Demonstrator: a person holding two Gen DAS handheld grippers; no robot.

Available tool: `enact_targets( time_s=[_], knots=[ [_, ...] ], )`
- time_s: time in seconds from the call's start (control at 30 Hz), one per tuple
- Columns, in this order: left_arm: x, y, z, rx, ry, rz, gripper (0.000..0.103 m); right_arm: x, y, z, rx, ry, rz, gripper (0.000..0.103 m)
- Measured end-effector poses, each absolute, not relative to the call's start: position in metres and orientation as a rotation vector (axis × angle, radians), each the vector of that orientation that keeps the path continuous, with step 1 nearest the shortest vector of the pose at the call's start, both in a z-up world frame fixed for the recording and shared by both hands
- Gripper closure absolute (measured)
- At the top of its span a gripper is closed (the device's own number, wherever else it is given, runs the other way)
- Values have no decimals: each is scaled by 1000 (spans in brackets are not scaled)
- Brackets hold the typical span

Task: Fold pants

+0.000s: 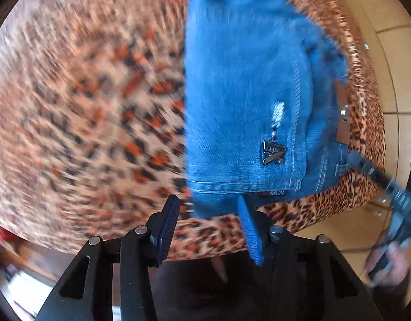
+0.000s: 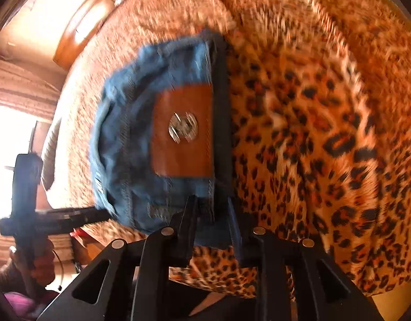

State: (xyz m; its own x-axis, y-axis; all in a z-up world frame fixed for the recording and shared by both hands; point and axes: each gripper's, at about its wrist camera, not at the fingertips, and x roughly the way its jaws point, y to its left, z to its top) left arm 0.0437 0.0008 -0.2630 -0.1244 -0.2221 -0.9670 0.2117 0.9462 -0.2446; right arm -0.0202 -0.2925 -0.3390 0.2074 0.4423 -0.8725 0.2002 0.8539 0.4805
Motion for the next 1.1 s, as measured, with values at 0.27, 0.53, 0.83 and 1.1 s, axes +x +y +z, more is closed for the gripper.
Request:
enact_targets(
  time_s=[0.27, 0.53, 0.83, 1.1],
  knots=[
    [110, -2, -202, -100, 1419, -395, 54, 44, -309, -299, 641, 1157, 199, 55],
    [174, -64, -281, -71, 1492, -249, 55, 108, -267, -342, 516, 1174, 164, 59],
    [130, -56, -255, 10, 1479, -392, 61, 95, -286, -342, 549, 1219, 193, 60],
    [70, -70, -281, 255, 1378, -347, 64, 46, -264, -366, 469, 1302, 194, 59]
  ],
)
